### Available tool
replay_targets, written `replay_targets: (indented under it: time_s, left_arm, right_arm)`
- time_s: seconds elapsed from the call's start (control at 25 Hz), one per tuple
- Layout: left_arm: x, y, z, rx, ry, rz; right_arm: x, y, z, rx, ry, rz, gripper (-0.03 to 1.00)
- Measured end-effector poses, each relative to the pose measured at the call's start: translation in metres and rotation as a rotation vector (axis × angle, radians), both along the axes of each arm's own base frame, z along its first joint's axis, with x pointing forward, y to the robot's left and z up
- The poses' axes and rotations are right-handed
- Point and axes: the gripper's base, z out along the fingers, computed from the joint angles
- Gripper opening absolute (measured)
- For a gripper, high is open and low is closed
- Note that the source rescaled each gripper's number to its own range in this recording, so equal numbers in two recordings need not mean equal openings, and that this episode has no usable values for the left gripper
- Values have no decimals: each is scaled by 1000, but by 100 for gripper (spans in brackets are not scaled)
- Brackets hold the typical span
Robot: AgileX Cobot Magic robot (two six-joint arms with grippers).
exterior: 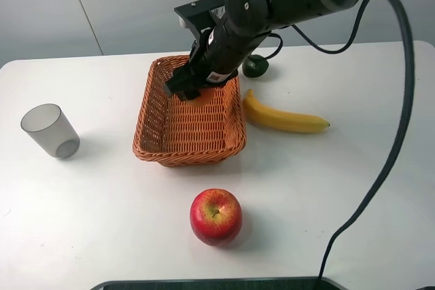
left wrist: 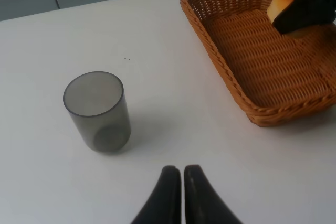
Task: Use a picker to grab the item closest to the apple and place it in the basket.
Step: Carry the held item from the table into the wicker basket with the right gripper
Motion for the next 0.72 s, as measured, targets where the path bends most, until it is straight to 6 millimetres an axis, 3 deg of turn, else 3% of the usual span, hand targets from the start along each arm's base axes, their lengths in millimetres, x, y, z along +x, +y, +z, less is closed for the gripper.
replay_targets:
  time_s: [0.24, 0.56, 0.6, 0.68, 0.72]
  left_arm:
    - [0, 0, 0, 0, 0, 0]
    - [0, 0, 0, 0, 0, 0]
    - [0, 0, 0, 0, 0, 0]
    - [0, 0, 0, 0, 0, 0]
    - [0, 0, 0, 0, 0, 0]
  right_arm:
    - [1, 1, -17, -19, 30, -9, 0]
    - [1, 2, -19, -9, 44, -35, 0]
    - [1, 2, -19, -9, 45, -37, 17]
    - [1, 2, -19, -9, 45, -37, 75]
    - [1, 2, -18, -7, 44, -37, 89]
